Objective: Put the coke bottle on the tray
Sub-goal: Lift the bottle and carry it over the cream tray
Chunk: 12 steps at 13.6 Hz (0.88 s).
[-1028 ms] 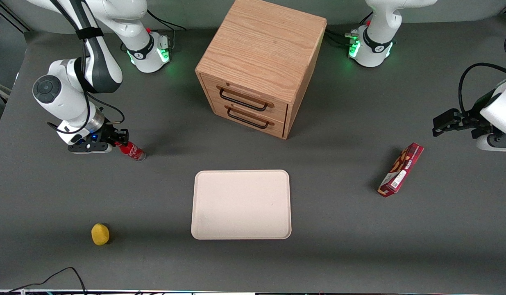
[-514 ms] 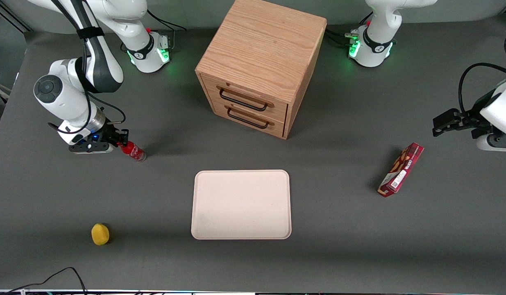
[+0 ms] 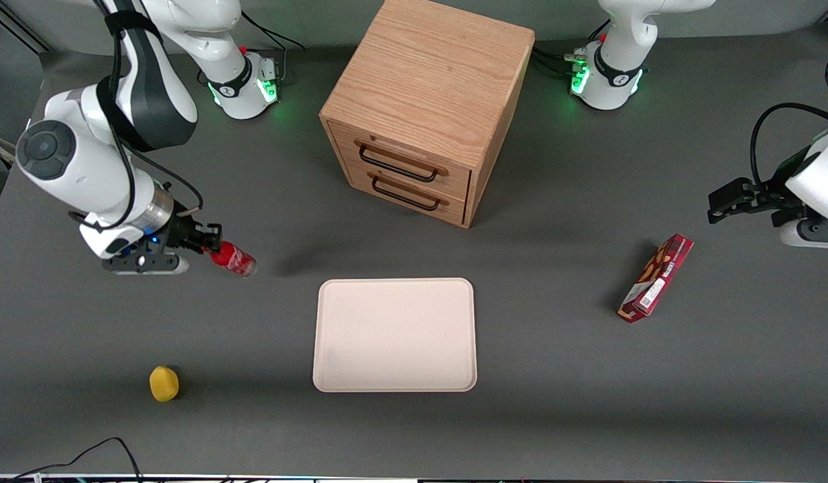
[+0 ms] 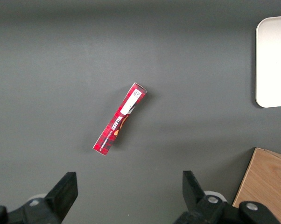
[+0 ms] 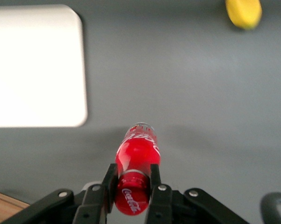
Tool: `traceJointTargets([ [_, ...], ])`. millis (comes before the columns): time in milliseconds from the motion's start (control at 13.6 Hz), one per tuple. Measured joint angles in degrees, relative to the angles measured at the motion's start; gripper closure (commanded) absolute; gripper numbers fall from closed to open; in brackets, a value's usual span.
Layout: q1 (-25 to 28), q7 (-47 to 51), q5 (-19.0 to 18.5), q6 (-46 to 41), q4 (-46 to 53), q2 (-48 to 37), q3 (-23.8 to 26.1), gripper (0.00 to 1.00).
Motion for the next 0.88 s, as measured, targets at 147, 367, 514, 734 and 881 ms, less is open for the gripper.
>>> traceJointTargets([
  [147, 2.5, 0.5, 0.0, -0.1, 9.5, 8.1, 0.3, 1.0],
  [367, 9.6, 4.3, -1.4, -0.5, 22.6, 20.3, -1.8, 1.0],
  [514, 17.1, 7.2, -3.1, -2.4, 30.4, 26.6, -6.9, 1.0],
  [734, 27.5, 9.4, -3.3, -4.1, 38.8, 32.4, -15.6, 1.0],
  [881, 28.5, 9.6, -3.3, -4.2, 42.1, 34.6, -16.9, 1.0],
])
